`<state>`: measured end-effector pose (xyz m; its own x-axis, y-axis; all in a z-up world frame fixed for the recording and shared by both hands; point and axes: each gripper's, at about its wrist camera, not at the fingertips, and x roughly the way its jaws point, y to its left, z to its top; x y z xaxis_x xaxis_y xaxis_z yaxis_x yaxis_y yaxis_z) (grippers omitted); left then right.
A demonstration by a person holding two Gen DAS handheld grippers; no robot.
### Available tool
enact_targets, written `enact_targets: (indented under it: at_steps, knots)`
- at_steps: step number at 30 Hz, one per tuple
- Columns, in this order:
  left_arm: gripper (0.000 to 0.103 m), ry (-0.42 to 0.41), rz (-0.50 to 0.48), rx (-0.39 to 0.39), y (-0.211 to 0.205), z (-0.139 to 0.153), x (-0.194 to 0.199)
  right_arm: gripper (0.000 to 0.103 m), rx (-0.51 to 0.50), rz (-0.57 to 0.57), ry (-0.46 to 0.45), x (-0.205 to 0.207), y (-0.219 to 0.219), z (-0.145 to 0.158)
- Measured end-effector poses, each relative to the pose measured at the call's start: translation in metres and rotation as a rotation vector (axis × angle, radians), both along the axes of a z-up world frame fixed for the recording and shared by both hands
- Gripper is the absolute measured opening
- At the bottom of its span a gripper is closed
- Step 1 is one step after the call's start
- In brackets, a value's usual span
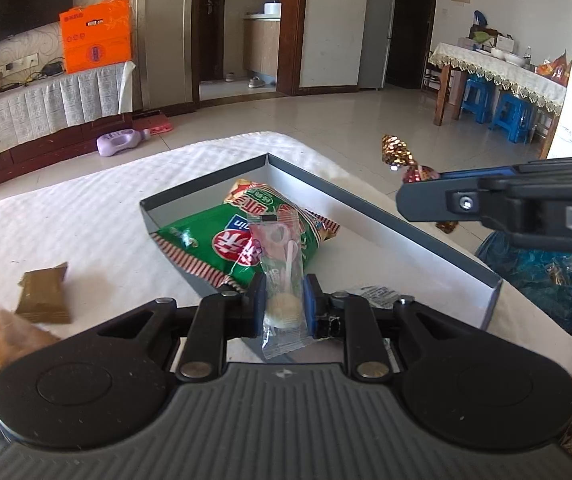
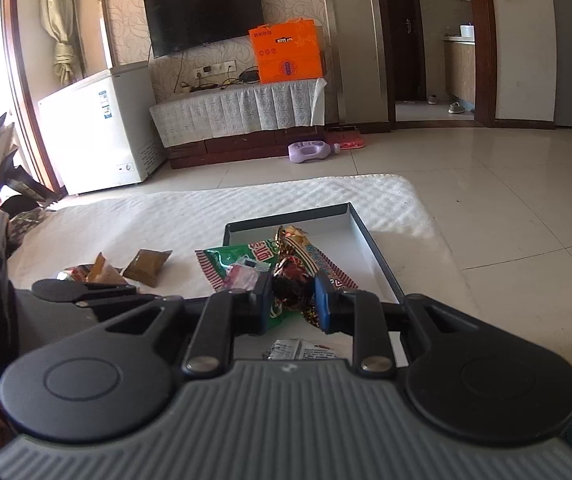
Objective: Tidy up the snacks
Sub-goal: 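Open the left tool to drop the pink-capped packet into the box while the right tool releases the brown candy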
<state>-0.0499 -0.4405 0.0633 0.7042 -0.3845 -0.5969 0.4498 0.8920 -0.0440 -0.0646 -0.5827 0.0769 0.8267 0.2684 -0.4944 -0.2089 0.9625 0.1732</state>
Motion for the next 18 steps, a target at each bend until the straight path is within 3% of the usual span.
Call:
enact_targets:
  at_steps: [10,18]
  knots:
    - [0.023,-0.002,0.048,0.05,-0.014,-0.018,0.067,0.026,0.0,0.005,0.051,0.016,0.0,-0.011]
    - [0.023,0.015,0.043,0.018,-0.005,-0.021,0.058,0.026,-0.004,-0.002,0.08,0.023,0.007,-0.019]
